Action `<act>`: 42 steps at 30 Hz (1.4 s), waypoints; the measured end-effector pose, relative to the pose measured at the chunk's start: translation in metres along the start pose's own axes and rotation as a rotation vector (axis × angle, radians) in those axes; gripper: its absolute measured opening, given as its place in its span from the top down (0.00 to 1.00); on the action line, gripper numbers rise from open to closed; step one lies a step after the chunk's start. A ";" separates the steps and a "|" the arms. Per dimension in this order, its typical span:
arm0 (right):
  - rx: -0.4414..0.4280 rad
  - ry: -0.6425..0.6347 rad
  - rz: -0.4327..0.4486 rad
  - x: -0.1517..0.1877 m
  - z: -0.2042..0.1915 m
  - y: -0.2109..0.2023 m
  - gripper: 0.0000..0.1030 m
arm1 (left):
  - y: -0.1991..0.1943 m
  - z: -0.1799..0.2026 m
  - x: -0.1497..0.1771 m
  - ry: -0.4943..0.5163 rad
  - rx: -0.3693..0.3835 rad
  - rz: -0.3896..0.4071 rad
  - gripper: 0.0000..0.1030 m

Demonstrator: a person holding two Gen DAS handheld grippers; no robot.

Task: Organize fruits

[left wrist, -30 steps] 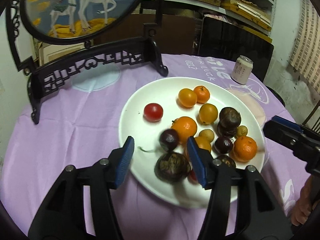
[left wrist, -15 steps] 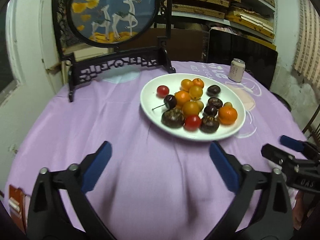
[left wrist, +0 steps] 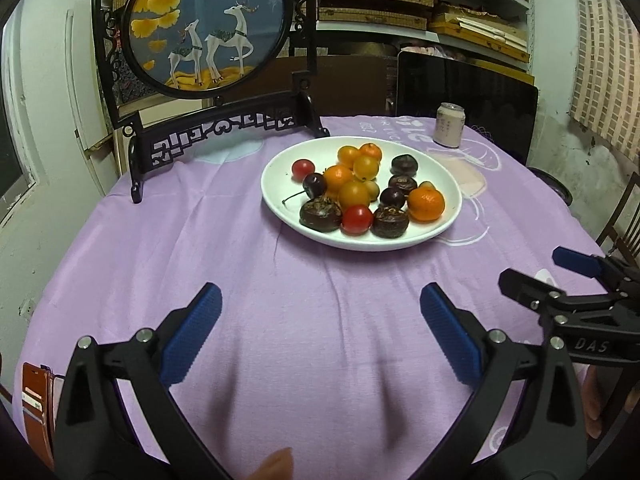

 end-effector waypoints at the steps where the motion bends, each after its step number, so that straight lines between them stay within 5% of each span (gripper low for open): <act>1: -0.003 -0.001 -0.001 0.001 0.000 0.000 0.01 | -0.001 0.000 0.000 0.000 0.002 0.002 0.02; 42: -0.005 -0.028 -0.007 0.003 -0.008 0.001 0.01 | -0.002 0.003 0.000 0.009 0.015 0.004 0.02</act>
Point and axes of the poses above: each gripper's, at about its wrist camera, not at the fingertips, and y roughly the way its jaws point, z to its right, x to its underside, the point moved 5 cm from there along y, roughly the way its jaws point, and after that the axes turned 6 degrees about -z, right-handed, at the moved point
